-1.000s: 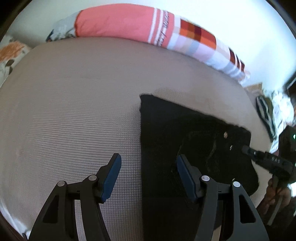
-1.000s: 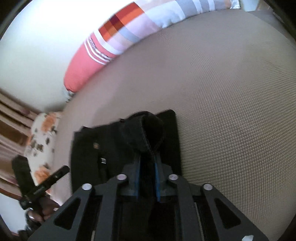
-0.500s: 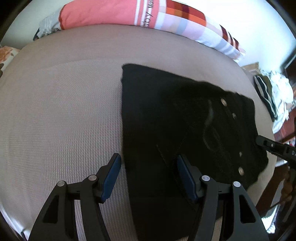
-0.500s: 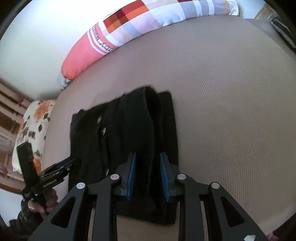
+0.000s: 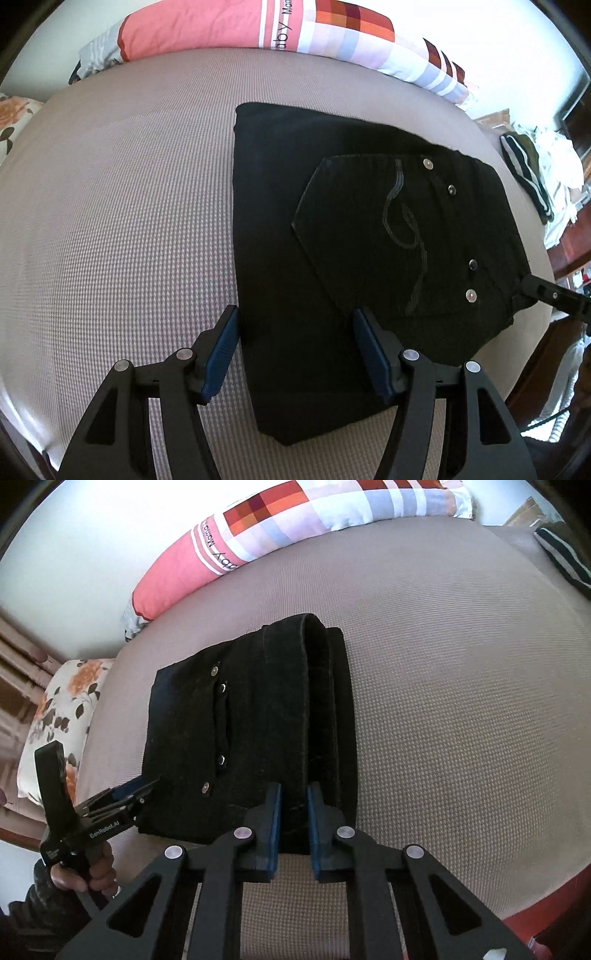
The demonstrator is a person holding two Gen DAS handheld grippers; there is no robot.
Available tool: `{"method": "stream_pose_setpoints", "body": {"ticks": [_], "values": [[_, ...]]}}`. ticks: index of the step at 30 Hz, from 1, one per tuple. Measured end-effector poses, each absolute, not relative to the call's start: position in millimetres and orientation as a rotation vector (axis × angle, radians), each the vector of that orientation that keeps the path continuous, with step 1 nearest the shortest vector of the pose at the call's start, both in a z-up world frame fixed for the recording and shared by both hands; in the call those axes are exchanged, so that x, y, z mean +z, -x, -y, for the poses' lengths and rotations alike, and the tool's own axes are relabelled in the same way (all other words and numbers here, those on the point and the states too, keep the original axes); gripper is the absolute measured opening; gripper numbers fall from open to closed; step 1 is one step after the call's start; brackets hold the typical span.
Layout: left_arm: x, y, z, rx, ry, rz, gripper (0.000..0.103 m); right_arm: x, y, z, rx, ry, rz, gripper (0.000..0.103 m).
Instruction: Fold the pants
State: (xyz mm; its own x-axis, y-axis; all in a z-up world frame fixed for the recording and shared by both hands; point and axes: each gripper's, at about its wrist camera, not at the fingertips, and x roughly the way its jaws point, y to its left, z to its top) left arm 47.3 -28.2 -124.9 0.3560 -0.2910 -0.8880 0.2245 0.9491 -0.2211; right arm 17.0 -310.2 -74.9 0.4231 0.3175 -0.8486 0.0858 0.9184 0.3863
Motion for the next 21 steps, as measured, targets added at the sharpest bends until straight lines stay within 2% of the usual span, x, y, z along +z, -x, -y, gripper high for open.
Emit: {"method": "stream_pose_setpoints", "body": {"ticks": [12,15,17,21], "values": [[-129.5,-40.9,30.3,-0.316,0.048,-1.146,0.066,-97.6,-18.9,318.9,0.124,-0.441,-1.162,0.011],[-129.6,-39.4,30.1,-0.310,0.045,-1.142,0.067,-97.3,-19.3,319.8,0.112,-0.449,-1.161,0.015],[-129.5,-37.2,28.3,-0.309,0.045,-1.141,0.067,-96.4,-19.1,318.7,0.105,-0.448,-1.161,0.022],[-129.5,-38.9,28.8,-0.305,0.042,-1.140,0.068,-93.6,-20.3,316.5,0.096,-0.426,-1.162,0.025]]}}
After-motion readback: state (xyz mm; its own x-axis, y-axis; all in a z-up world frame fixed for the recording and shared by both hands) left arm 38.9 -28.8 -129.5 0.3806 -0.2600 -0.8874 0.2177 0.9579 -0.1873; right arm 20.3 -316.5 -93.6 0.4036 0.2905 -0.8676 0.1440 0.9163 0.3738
